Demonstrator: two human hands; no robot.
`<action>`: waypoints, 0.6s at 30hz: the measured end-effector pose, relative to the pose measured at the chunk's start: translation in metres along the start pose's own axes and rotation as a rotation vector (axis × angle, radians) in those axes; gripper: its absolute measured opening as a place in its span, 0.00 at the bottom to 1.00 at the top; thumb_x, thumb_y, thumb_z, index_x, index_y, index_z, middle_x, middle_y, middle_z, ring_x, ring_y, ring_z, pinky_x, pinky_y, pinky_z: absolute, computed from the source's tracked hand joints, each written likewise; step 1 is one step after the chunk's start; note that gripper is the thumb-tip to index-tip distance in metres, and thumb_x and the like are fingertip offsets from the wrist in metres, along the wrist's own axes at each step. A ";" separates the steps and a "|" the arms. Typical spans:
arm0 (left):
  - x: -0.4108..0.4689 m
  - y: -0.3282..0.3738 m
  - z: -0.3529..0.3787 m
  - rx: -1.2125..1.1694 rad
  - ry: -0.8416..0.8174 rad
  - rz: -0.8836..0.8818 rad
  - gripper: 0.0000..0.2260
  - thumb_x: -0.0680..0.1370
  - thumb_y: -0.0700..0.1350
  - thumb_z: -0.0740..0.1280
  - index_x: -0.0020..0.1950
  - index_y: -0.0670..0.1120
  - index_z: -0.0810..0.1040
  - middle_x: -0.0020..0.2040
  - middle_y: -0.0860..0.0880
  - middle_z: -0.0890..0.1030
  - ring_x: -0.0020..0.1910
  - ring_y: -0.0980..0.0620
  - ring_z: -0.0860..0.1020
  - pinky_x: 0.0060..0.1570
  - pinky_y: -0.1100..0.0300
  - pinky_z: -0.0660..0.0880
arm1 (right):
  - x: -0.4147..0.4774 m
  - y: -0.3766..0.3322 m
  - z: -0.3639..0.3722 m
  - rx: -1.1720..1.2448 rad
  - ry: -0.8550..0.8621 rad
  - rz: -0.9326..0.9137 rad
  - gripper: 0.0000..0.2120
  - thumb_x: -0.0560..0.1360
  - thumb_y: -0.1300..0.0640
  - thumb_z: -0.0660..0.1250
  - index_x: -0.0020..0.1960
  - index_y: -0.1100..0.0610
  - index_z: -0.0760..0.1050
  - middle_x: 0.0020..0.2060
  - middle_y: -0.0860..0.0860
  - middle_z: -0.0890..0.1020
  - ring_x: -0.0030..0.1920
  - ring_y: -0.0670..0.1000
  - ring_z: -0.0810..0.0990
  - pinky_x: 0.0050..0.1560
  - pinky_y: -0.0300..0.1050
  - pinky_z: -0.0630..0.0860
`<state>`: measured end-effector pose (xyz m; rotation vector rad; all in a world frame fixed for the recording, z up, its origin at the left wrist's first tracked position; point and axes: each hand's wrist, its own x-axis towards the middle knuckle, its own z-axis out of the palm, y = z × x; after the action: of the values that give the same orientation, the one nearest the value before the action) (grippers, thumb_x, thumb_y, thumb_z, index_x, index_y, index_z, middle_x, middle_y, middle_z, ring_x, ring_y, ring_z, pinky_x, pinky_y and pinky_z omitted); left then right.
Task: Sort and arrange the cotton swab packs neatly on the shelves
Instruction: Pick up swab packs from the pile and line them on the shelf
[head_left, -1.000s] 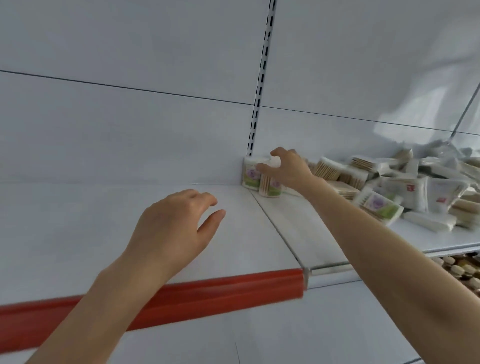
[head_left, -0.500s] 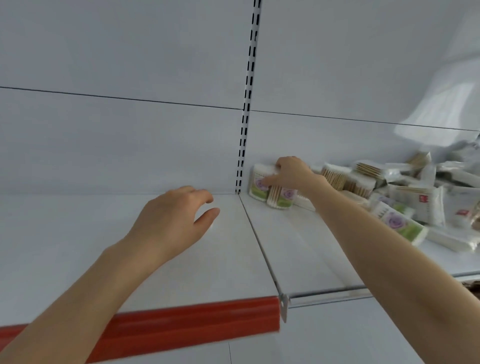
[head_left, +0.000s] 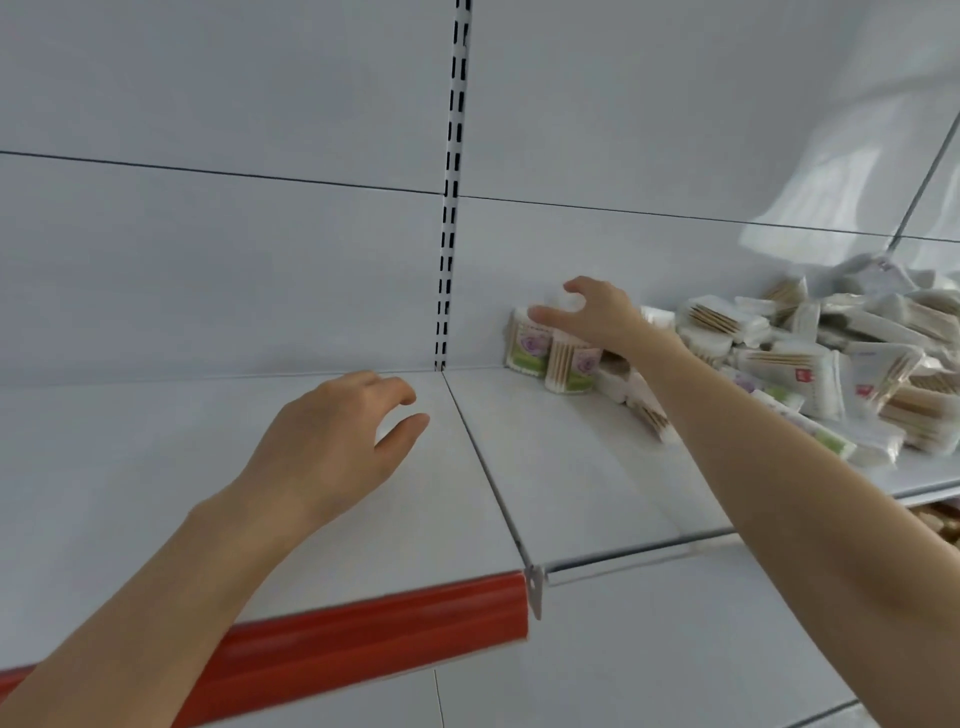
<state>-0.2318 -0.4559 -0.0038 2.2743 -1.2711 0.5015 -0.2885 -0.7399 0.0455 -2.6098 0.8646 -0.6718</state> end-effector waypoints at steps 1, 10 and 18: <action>0.000 0.001 -0.001 0.001 0.003 0.021 0.16 0.79 0.55 0.58 0.62 0.51 0.75 0.59 0.55 0.76 0.42 0.55 0.68 0.46 0.62 0.64 | -0.006 0.000 -0.008 0.064 0.073 -0.010 0.31 0.73 0.42 0.66 0.68 0.59 0.67 0.66 0.56 0.70 0.66 0.56 0.68 0.62 0.46 0.65; -0.004 0.034 -0.011 -0.038 -0.027 0.135 0.16 0.78 0.55 0.59 0.62 0.52 0.76 0.59 0.56 0.77 0.47 0.53 0.74 0.48 0.61 0.67 | -0.025 0.055 -0.043 -0.165 0.064 0.050 0.26 0.77 0.52 0.63 0.71 0.61 0.62 0.67 0.58 0.70 0.66 0.58 0.69 0.61 0.46 0.66; 0.010 0.076 0.011 -0.082 0.041 0.101 0.16 0.78 0.54 0.60 0.63 0.51 0.75 0.60 0.55 0.76 0.42 0.57 0.73 0.50 0.62 0.68 | 0.006 0.073 -0.046 -0.203 -0.079 -0.017 0.24 0.72 0.49 0.70 0.62 0.60 0.71 0.60 0.57 0.74 0.61 0.57 0.72 0.56 0.46 0.69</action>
<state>-0.2915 -0.5031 0.0097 2.1303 -1.3662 0.5197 -0.3431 -0.8065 0.0551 -2.8047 0.9311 -0.5052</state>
